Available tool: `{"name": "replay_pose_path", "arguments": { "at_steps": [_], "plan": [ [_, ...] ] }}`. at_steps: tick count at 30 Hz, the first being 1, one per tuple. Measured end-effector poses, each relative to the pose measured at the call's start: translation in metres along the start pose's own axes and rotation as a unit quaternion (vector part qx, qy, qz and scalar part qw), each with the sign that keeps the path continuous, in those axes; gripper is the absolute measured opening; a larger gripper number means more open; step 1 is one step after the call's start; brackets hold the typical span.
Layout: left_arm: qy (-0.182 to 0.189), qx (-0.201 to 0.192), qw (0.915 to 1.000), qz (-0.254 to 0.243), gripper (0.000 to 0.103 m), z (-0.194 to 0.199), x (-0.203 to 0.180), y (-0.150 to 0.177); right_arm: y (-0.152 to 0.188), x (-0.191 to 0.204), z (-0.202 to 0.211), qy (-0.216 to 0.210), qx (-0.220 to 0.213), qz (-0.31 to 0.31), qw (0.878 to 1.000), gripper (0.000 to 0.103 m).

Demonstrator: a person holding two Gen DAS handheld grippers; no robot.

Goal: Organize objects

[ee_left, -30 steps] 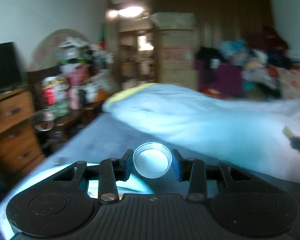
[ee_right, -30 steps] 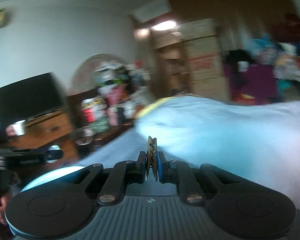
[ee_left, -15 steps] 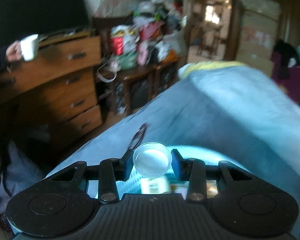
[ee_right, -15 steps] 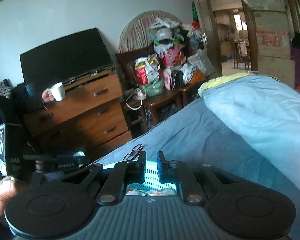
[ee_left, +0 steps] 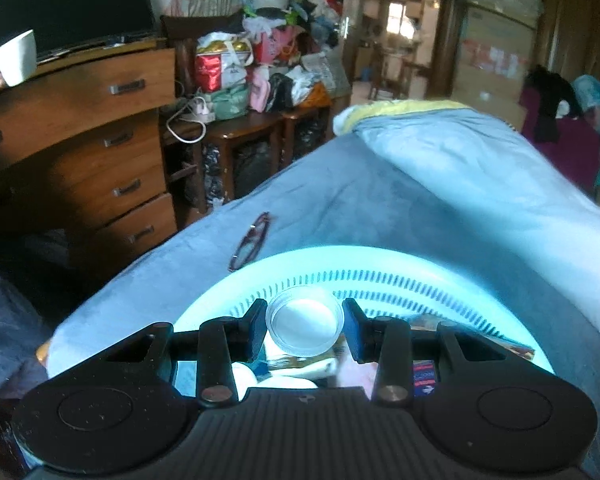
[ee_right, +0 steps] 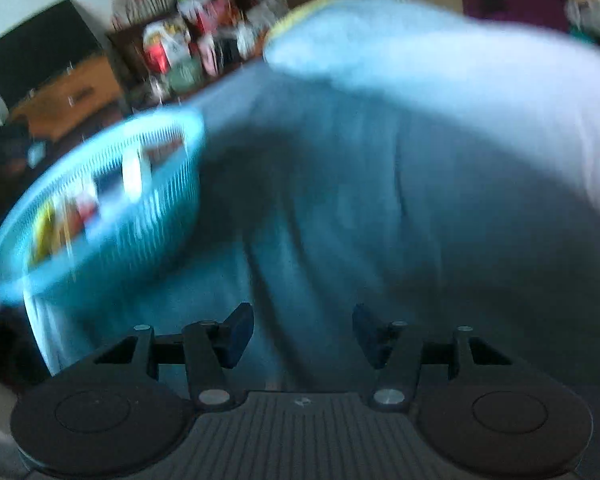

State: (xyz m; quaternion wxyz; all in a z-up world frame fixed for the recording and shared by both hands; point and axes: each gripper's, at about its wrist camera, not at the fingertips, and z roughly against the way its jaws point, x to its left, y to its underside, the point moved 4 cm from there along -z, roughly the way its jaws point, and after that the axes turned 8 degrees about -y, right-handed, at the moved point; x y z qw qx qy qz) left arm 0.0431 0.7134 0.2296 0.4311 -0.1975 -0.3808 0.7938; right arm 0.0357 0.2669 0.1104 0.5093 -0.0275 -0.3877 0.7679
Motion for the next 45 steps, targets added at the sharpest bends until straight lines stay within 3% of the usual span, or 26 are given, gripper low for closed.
{"name": "replay_pose_path", "arguments": {
  "at_steps": [4, 8, 9, 10, 12, 16, 20, 23, 27, 29, 30, 31, 32, 33, 34, 36, 40, 43, 45],
  "plan": [
    [0.011, -0.003, 0.9999, -0.009, 0.041, 0.002, -0.016, 0.003, 0.044, 0.01, -0.028, 0.006, 0.044, 0.014, 0.999, 0.045],
    [0.02, -0.011, 0.9996, -0.016, 0.041, 0.005, -0.023, 0.006, 0.055, 0.017, -0.043, 0.045, 0.052, 0.07, 0.995, 0.046],
    [0.021, -0.014, 0.9995, -0.017, 0.04, 0.006, -0.024, 0.006, 0.056, 0.018, -0.04, 0.048, 0.051, 0.077, 0.995, 0.041],
    [0.023, -0.018, 0.9994, -0.018, 0.04, 0.007, -0.025, 0.008, 0.055, 0.019, -0.036, 0.043, 0.045, 0.073, 0.995, 0.015],
    [0.029, -0.025, 0.999, -0.022, 0.04, 0.011, -0.027, 0.01, 0.048, 0.018, -0.027, 0.035, 0.031, 0.058, 0.997, 0.015],
    [0.025, -0.04, 0.9982, -0.037, 0.04, 0.022, -0.027, 0.015, -0.003, 0.02, 0.014, 0.019, -0.051, 0.045, 0.998, 0.015],
    [0.012, -0.029, 0.999, -0.031, 0.04, 0.02, -0.019, 0.016, -0.09, 0.067, 0.039, -0.039, -0.128, 0.087, 0.987, 0.015],
    [0.004, -0.024, 0.9994, -0.026, 0.04, 0.019, -0.014, 0.015, -0.143, 0.113, 0.039, -0.087, -0.152, 0.124, 0.977, 0.015],
    [-0.001, -0.026, 0.9994, -0.024, 0.041, 0.021, -0.01, 0.013, -0.184, 0.164, 0.02, -0.119, -0.143, 0.171, 0.968, 0.016],
    [0.002, -0.023, 0.9994, -0.026, 0.041, 0.02, -0.009, 0.01, -0.192, 0.178, 0.006, -0.118, -0.122, 0.184, 0.968, 0.036],
    [0.005, -0.022, 0.9993, -0.03, 0.041, 0.019, -0.009, 0.009, -0.194, 0.183, 0.002, -0.115, -0.114, 0.186, 0.969, 0.067],
    [0.005, -0.022, 0.9991, -0.036, 0.05, 0.019, -0.009, 0.008, -0.196, 0.185, 0.0, -0.113, -0.126, 0.185, 0.968, 0.085],
    [0.006, -0.025, 0.9989, -0.039, 0.061, 0.02, -0.009, 0.007, -0.197, 0.185, -0.001, -0.113, -0.143, 0.184, 0.966, 0.088],
    [0.005, -0.034, 0.9988, -0.036, 0.088, 0.022, -0.008, 0.006, -0.195, 0.182, 0.004, -0.117, -0.158, 0.182, 0.963, 0.089],
    [-0.005, -0.053, 0.9981, -0.031, 0.103, 0.027, -0.005, 0.005, -0.194, 0.179, 0.008, -0.119, -0.161, 0.178, 0.963, 0.089],
    [-0.014, -0.079, 0.9964, -0.028, 0.103, 0.033, -0.002, 0.002, -0.189, 0.162, 0.018, -0.123, -0.169, 0.157, 0.965, 0.089],
    [0.0, -0.096, 0.9952, -0.02, 0.103, 0.05, -0.007, -0.002, -0.165, 0.12, 0.036, -0.104, -0.198, 0.126, 0.967, 0.092],
    [0.039, -0.133, 0.9897, -0.038, 0.103, 0.081, -0.034, 0.002, -0.118, 0.065, 0.065, -0.051, -0.237, 0.103, 0.965, 0.103],
    [0.091, -0.149, 0.9832, -0.054, 0.103, 0.107, -0.069, 0.018, -0.069, 0.016, 0.083, 0.012, -0.25, 0.09, 0.964, 0.103]
  ]
}}
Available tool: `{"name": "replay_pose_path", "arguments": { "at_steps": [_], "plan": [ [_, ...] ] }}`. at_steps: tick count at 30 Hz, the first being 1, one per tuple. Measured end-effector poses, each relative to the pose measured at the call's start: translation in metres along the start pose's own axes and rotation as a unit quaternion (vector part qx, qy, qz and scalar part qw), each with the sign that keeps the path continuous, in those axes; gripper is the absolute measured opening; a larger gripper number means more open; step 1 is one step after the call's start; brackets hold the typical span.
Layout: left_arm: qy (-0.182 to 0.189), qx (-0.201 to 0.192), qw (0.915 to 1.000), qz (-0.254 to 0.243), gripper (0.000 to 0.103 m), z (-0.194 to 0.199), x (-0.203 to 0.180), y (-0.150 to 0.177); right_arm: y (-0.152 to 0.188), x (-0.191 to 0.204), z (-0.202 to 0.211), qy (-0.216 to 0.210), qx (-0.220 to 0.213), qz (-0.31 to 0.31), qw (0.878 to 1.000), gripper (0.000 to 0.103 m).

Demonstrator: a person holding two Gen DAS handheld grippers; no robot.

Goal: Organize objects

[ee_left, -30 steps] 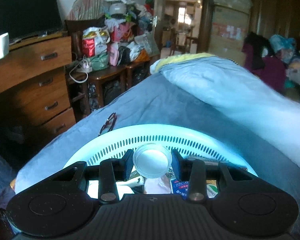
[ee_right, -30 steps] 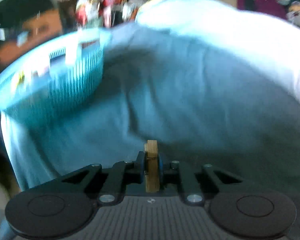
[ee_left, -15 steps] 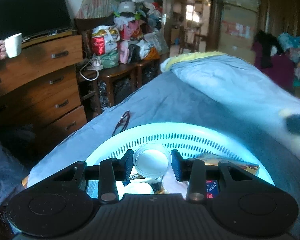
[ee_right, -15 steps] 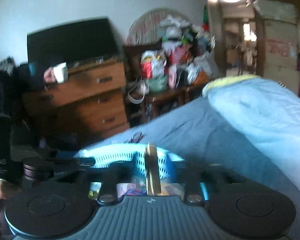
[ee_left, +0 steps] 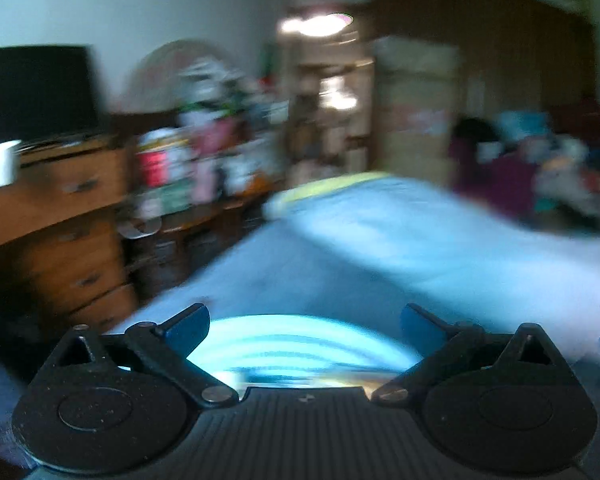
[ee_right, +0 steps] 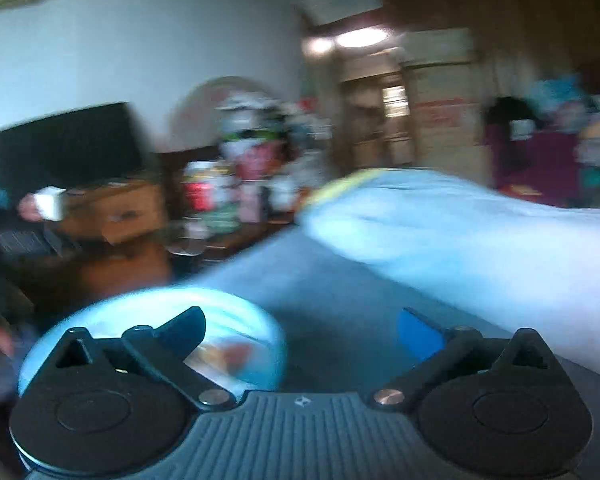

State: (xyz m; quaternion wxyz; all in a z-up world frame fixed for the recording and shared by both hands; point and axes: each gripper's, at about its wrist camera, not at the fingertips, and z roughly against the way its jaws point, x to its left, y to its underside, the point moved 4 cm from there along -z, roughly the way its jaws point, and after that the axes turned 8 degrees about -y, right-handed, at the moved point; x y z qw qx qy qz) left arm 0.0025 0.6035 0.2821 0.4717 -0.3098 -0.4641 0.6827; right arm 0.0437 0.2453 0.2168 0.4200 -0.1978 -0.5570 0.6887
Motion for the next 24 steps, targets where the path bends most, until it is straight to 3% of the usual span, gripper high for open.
{"name": "replay_pose_path", "arguments": {
  "at_steps": [2, 4, 7, 10, 13, 15, 19, 24],
  "plan": [
    [0.056, -0.009, 0.9981, -0.024, 0.103, 0.022, -0.051, 0.018, 0.044, -0.038, 0.031, 0.065, 0.019, 0.001, 0.998, 0.103],
    [0.102, -0.003, 0.9936, -0.049, 0.103, 0.035, -0.1, 0.049, 0.092, -0.084, 0.063, 0.134, 0.061, -0.038, 0.988, 0.103],
    [0.136, 0.047, 0.9856, -0.089, 0.103, 0.022, -0.164, 0.12, 0.15, -0.135, 0.099, 0.187, 0.088, -0.094, 0.974, 0.103],
    [0.109, 0.101, 0.9827, -0.111, 0.1, -0.011, -0.189, 0.179, 0.18, -0.168, 0.106, 0.228, 0.106, -0.119, 0.961, 0.103],
    [0.044, 0.139, 0.9825, -0.116, 0.099, -0.044, -0.186, 0.208, 0.185, -0.17, 0.095, 0.211, 0.096, -0.17, 0.958, 0.103],
    [0.024, 0.146, 0.9816, -0.121, 0.095, -0.057, -0.176, 0.213, 0.18, -0.159, 0.079, 0.198, 0.095, -0.159, 0.963, 0.103],
    [0.049, 0.143, 0.9765, -0.153, 0.097, -0.061, -0.173, 0.226, 0.17, -0.136, 0.033, 0.183, 0.104, -0.111, 0.971, 0.103],
    [0.045, 0.115, 0.9822, -0.141, 0.103, -0.063, -0.189, 0.23, 0.176, -0.134, -0.001, 0.212, 0.131, -0.088, 0.964, 0.103]
  ]
}}
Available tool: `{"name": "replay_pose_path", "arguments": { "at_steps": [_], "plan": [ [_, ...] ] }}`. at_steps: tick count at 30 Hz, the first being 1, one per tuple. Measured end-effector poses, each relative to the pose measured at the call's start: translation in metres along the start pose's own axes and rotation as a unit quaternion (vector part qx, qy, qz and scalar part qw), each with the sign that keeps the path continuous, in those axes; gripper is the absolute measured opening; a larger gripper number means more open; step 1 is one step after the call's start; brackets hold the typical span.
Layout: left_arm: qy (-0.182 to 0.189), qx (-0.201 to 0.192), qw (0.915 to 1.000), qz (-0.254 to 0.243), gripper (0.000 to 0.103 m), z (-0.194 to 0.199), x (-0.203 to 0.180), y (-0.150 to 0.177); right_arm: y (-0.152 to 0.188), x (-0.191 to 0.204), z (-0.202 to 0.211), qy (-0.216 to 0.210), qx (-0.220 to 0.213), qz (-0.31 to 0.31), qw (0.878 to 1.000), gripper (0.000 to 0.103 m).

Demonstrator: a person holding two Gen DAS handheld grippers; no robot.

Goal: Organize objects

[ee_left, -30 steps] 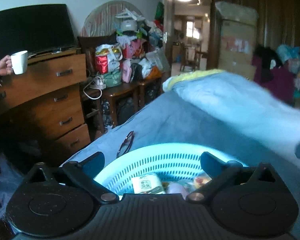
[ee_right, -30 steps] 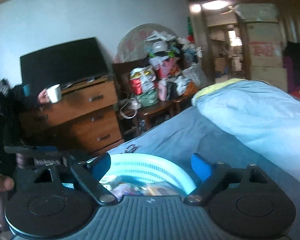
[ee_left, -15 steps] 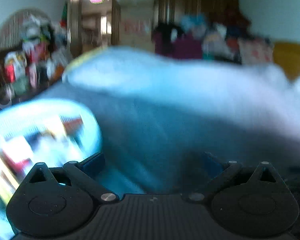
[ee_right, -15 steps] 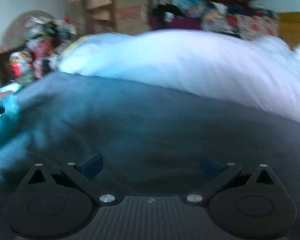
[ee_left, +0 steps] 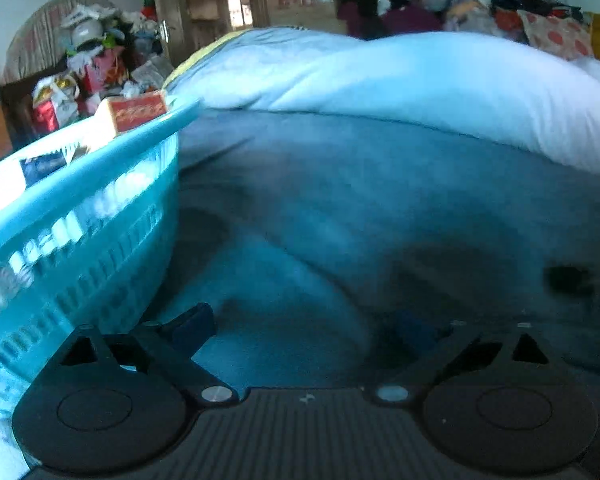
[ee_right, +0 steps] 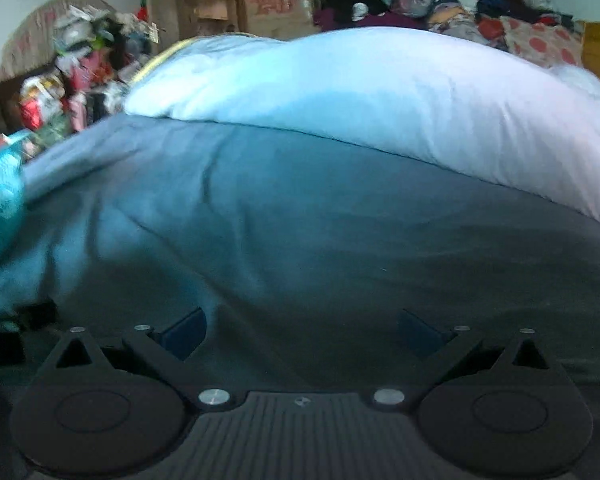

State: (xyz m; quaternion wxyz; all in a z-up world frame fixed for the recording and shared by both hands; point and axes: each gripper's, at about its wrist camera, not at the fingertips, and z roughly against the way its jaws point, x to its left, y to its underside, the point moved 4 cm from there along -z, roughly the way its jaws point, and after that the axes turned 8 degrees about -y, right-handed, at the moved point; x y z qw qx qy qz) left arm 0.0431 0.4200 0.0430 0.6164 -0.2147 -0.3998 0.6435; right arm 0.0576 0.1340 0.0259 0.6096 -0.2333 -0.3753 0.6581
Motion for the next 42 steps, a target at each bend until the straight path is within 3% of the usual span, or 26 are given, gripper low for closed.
{"name": "replay_pose_path", "arguments": {
  "at_steps": [1, 4, 10, 16, 18, 42],
  "plan": [
    [0.002, -0.008, 1.0, 0.002, 0.103, -0.004, 0.0, 0.0, 0.003, -0.003, -0.004, 0.006, 0.007, -0.007, 1.0, 0.103],
    [0.006, 0.024, 0.9991, 0.035, 0.103, -0.026, 0.008, 0.001, 0.008, -0.009, -0.003, -0.001, -0.004, -0.016, 1.0, 0.103],
    [-0.017, 0.01, 0.9998, 0.0, 0.103, -0.036, -0.01, -0.002, 0.011, -0.001, -0.017, 0.017, 0.004, 0.007, 1.0, 0.103],
    [-0.014, 0.009, 0.9999, 0.004, 0.103, -0.049, 0.001, -0.008, 0.014, -0.008, -0.011, 0.01, 0.002, 0.001, 1.0, 0.103],
    [-0.014, 0.008, 0.9999, 0.004, 0.103, -0.033, -0.005, 0.002, 0.013, -0.008, -0.012, 0.009, 0.003, 0.001, 1.0, 0.103],
    [-0.013, 0.008, 0.9999, 0.005, 0.103, -0.033, -0.006, 0.002, 0.012, -0.012, -0.012, 0.007, 0.003, 0.003, 1.0, 0.103]
  ]
}}
